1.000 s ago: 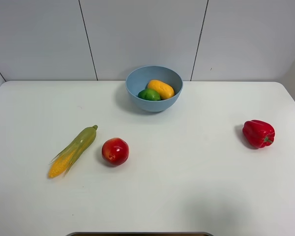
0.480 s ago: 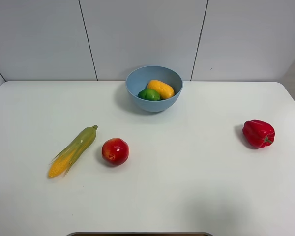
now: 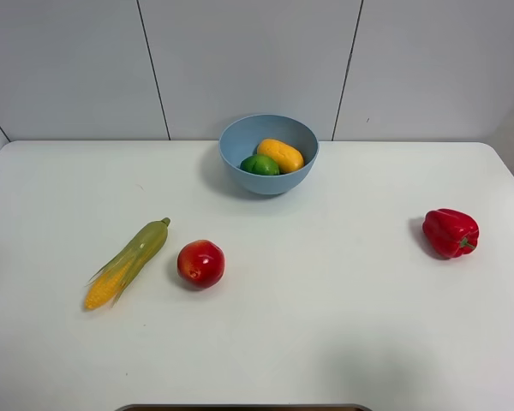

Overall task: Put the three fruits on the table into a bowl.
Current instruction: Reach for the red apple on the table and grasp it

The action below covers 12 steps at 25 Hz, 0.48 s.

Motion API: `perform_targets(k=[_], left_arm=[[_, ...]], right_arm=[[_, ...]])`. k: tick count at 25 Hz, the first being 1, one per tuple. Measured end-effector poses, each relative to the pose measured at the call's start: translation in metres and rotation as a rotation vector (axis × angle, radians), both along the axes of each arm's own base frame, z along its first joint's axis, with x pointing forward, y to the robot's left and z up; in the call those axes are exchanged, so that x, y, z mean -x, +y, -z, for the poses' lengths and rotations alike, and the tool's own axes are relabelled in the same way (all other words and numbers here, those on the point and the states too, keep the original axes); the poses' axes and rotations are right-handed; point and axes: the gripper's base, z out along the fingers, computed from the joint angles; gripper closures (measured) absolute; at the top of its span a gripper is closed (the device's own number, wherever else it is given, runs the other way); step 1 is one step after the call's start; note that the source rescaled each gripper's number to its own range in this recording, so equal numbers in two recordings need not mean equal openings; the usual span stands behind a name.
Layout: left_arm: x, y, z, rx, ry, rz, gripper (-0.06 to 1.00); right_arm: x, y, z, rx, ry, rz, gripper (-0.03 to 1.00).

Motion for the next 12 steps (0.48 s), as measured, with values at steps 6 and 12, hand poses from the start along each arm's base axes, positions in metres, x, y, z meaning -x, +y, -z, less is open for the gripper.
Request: perform_targets(k=[6, 12], left_arm=[[-0.025, -0.006, 0.015, 0.015, 0.073, 0.093, 0.34], [-0.037, -0.027, 0.025, -0.006, 0.094, 0.249, 0.34]], right_arm=[[0.0, 0.0, 0.0, 0.0, 0.0, 0.0, 0.39], [0.0, 0.0, 0.0, 0.0, 0.0, 0.0, 0.39]])
